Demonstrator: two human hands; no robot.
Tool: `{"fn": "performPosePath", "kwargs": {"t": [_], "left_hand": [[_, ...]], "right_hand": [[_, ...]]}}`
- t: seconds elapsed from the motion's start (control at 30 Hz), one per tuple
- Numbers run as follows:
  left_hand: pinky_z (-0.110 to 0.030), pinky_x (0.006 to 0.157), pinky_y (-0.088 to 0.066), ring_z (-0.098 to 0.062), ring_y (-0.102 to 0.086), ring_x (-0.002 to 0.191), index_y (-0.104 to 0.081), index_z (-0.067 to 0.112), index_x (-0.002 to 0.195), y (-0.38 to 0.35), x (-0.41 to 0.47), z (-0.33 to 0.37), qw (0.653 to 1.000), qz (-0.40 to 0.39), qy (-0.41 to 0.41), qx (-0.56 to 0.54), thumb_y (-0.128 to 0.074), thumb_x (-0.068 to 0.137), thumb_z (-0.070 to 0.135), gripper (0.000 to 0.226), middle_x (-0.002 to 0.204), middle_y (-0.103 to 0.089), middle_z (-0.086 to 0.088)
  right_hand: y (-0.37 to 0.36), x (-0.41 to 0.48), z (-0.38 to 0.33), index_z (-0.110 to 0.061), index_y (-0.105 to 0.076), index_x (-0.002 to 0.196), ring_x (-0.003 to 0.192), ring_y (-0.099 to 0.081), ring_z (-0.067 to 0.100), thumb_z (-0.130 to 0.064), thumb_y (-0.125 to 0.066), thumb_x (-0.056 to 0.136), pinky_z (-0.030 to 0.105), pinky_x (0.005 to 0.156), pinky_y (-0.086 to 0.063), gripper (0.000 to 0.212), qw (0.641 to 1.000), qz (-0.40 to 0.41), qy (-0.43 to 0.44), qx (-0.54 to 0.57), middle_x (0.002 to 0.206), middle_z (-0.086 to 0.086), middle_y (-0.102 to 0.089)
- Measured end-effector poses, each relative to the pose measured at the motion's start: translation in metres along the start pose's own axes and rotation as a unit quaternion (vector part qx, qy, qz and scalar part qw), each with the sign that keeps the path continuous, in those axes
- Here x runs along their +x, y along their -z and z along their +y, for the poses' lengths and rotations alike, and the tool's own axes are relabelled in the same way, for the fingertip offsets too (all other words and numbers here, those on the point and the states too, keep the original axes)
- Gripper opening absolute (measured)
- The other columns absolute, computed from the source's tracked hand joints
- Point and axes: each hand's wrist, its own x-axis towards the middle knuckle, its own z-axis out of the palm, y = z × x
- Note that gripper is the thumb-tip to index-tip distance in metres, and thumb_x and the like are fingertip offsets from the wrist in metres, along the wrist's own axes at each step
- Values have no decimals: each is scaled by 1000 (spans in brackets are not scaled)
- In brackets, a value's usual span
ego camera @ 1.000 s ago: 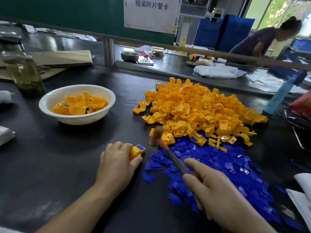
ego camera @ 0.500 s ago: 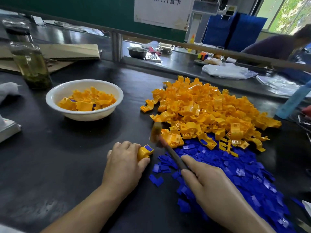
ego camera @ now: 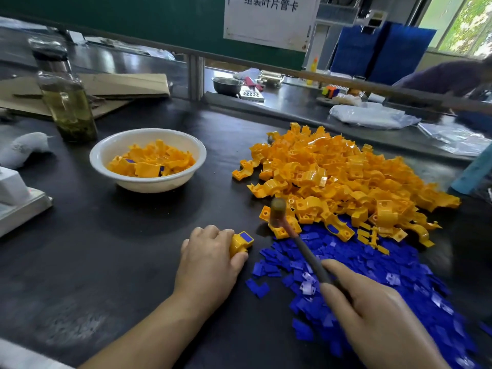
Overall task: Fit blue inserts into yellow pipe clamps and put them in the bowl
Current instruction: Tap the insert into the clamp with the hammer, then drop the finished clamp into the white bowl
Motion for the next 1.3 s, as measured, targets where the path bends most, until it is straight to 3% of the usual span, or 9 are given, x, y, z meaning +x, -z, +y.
{"fn": "performPosePath", "kwargs": {"t": [0.13,0.43,0.57,0.7,0.8,0.9,1.0,1.17,1.3], "left_hand": [[-36,86,-41,-22,-50,104,-46,30,143,-1,-3,1,997,-5,-41,65,-50,92,53,56,111,-58,3],[-39,88,-38,-21,-53,111,-46,34,135,15,20,13,965,-88,-96,229,-33,96,51,45,118,-57,2],[-37,78,-52,-17,-62,92,-65,30,106,36,42,12,980,-165,73,-88,-52,92,52,29,100,-67,4],[-26,54,-52,-14,-64,65,-67,12,97,67,78,-1,765,-89,273,-577,-55,96,34,25,82,-71,-6],[-22,60,-54,-13,-67,71,-62,12,100,89,109,-16,611,-8,298,-734,-43,100,39,34,95,-71,-6],[-27,72,-53,-19,-64,98,-47,4,133,101,129,-26,523,50,299,-796,-40,99,49,56,126,-59,-13],[-27,73,-53,-20,-64,99,-26,0,148,92,123,-16,545,27,297,-784,-38,100,45,67,122,-60,-15],[-23,56,-53,-10,-69,62,-61,11,104,51,77,20,619,-52,326,-713,-51,99,28,21,80,-74,-3],[-26,58,-53,-12,-67,62,-66,10,104,29,54,35,658,-90,313,-679,-57,95,19,16,75,-74,-3]], "right_hand": [[15,-21,20,-47,-55,115,64,-57,-1,-42,-64,84,15,53,-43,33,989,46,-18,-139,72,-24,-54],[27,-23,61,-49,-23,133,102,-52,-2,-58,-39,92,15,73,-41,45,972,33,-84,-219,118,-18,-49],[27,-19,70,-45,-21,140,116,-45,-1,-59,-39,93,17,91,-39,52,969,18,-91,-227,126,-19,-47],[26,-13,67,-43,-28,138,108,-43,0,-58,-36,93,19,93,-38,48,960,23,-75,-268,120,-19,-46],[19,1,51,-42,-42,132,102,-45,1,-52,-43,92,21,88,-39,42,969,69,-31,-237,114,-19,-51],[8,31,25,-33,-56,121,96,-53,10,-39,-55,89,28,84,-43,33,970,127,64,-197,107,-11,-60],[-10,73,10,-26,-48,132,114,-49,20,-31,-53,92,36,95,-42,40,965,111,109,-213,127,-2,-55],[-38,122,5,-25,-26,145,129,-40,34,-20,-58,89,47,101,-39,65,957,-14,78,-278,147,12,-35],[-49,126,6,-25,-49,128,118,-46,33,-26,-57,91,52,95,-39,38,941,-19,94,-325,129,9,-54]]}}
